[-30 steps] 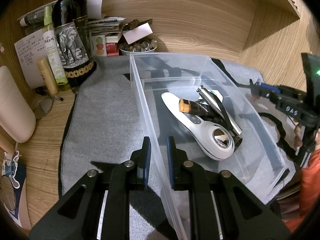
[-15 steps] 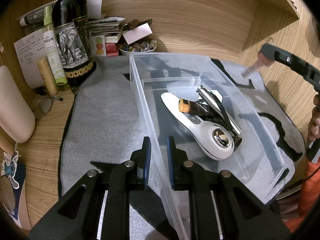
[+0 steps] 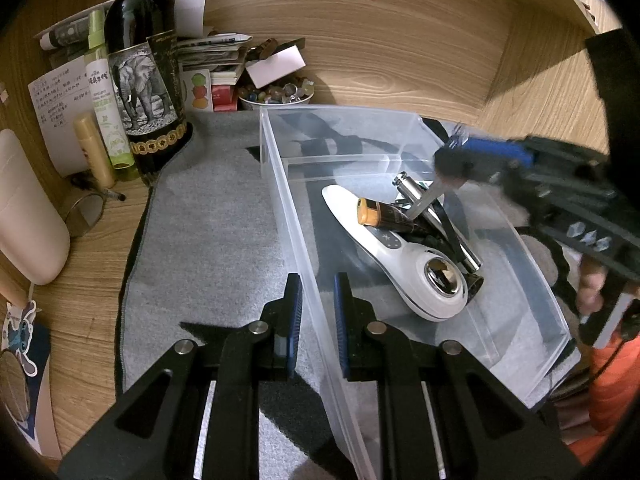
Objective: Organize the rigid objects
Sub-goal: 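Carry the keys into the clear box and open the right gripper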
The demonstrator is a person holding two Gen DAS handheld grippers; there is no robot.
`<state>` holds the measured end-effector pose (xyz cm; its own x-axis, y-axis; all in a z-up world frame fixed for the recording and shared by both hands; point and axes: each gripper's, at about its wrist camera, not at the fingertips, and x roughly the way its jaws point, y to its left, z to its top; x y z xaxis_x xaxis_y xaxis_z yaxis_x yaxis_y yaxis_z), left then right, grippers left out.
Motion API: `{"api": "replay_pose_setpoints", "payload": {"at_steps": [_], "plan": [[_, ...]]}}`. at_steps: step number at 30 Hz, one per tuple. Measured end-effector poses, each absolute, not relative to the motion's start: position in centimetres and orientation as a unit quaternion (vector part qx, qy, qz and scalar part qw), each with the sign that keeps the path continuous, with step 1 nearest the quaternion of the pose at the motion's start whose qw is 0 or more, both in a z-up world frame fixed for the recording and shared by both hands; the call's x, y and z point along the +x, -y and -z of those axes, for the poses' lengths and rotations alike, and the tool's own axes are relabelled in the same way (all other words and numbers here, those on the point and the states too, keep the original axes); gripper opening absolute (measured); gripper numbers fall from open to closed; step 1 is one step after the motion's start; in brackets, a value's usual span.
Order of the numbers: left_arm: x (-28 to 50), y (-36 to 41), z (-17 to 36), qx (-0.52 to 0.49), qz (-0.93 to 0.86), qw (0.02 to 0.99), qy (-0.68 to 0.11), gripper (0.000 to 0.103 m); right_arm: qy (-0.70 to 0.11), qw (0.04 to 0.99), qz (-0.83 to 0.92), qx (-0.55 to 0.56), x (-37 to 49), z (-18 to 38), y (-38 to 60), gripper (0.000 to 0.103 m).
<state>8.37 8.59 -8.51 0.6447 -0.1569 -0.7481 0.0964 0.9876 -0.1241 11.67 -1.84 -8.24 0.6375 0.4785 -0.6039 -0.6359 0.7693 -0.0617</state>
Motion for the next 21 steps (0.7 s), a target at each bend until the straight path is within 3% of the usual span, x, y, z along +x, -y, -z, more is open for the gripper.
{"api": "replay_pose_setpoints", "payload": {"at_steps": [14,21], "plan": [[8.3,-8.4,8.5,-0.035,0.071,0.906,-0.415,0.014,-0.340,0.874,-0.305,-0.168,12.1,10.4,1.2,0.020],[8.3,-8.4,8.5,-0.035,0.070,0.906,-0.415,0.014,-0.340,0.879,-0.295,-0.156,11.6,10.0,2.1,0.038]]}}
